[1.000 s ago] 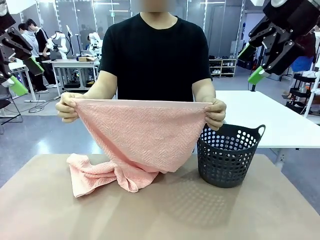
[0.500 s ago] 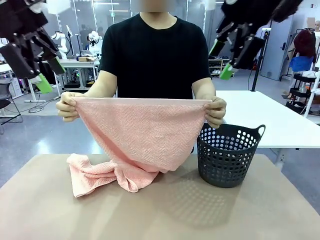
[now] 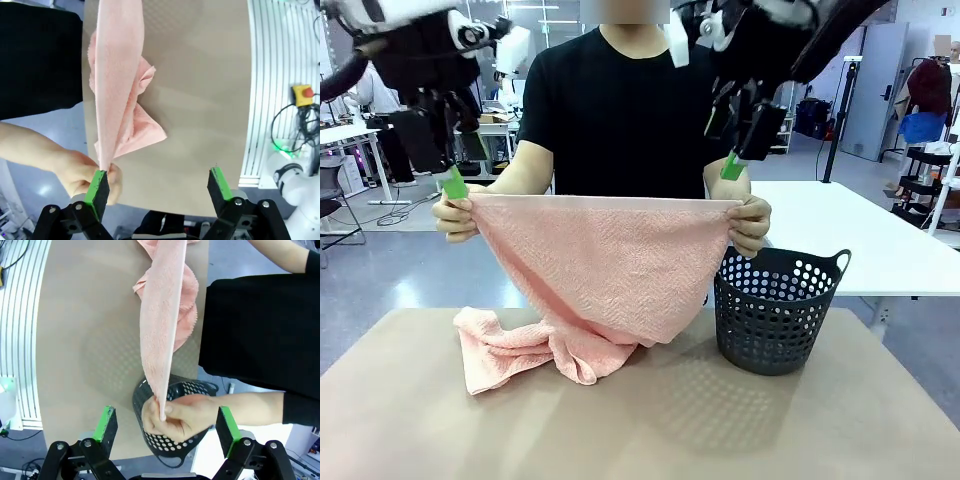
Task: Fold the towel.
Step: Grab the top end of the 100 cm Hotel Towel extended by the human.
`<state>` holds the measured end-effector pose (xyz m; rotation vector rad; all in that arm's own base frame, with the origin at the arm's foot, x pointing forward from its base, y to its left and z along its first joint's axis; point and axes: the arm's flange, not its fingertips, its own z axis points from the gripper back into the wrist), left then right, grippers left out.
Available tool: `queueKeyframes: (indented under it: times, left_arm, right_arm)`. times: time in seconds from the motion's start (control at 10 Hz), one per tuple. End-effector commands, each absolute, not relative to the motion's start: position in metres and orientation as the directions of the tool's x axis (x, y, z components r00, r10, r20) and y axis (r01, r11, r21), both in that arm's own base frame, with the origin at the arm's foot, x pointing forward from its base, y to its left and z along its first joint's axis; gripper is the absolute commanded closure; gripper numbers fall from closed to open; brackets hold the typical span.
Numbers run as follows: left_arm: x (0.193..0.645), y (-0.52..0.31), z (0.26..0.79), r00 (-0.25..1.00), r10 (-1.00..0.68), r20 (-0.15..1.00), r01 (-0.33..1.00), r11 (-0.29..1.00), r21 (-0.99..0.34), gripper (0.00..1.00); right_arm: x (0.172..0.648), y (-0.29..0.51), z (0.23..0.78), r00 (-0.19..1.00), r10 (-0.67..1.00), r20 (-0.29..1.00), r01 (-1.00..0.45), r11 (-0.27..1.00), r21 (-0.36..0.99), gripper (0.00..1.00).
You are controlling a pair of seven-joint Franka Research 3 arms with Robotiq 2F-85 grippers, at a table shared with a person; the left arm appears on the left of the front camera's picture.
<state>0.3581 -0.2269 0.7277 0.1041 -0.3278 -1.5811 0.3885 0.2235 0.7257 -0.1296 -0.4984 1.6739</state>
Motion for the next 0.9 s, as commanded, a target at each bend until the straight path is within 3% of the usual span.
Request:
queueKeyframes:
  times: [0.0,0.3,0.6,0.8]
  left_arm:
    - [0.370,-0.238,0.718,-0.050,-0.994,0.093,0.953,-0.020,0.301,0.00]
    - [0.387,-0.237,0.692,-0.055,-0.990,0.126,0.949,-0.013,0.315,0.00]
    - [0.405,-0.235,0.675,0.010,-0.998,0.057,0.943,0.029,0.331,0.00]
    - [0.415,-0.234,0.666,0.008,-0.997,0.076,0.952,0.031,0.305,0.00]
  right_arm:
    - [0.399,0.234,0.708,-0.155,0.969,0.192,-0.932,-0.079,-0.354,0.00]
    - [0.414,0.243,0.679,-0.151,0.971,0.186,-0.946,-0.087,-0.312,0.00]
    - [0.426,0.254,0.667,-0.145,0.972,0.185,-0.956,-0.090,-0.278,0.00]
    - [0.430,0.262,0.657,-0.143,0.975,0.171,-0.965,-0.099,-0.241,0.00]
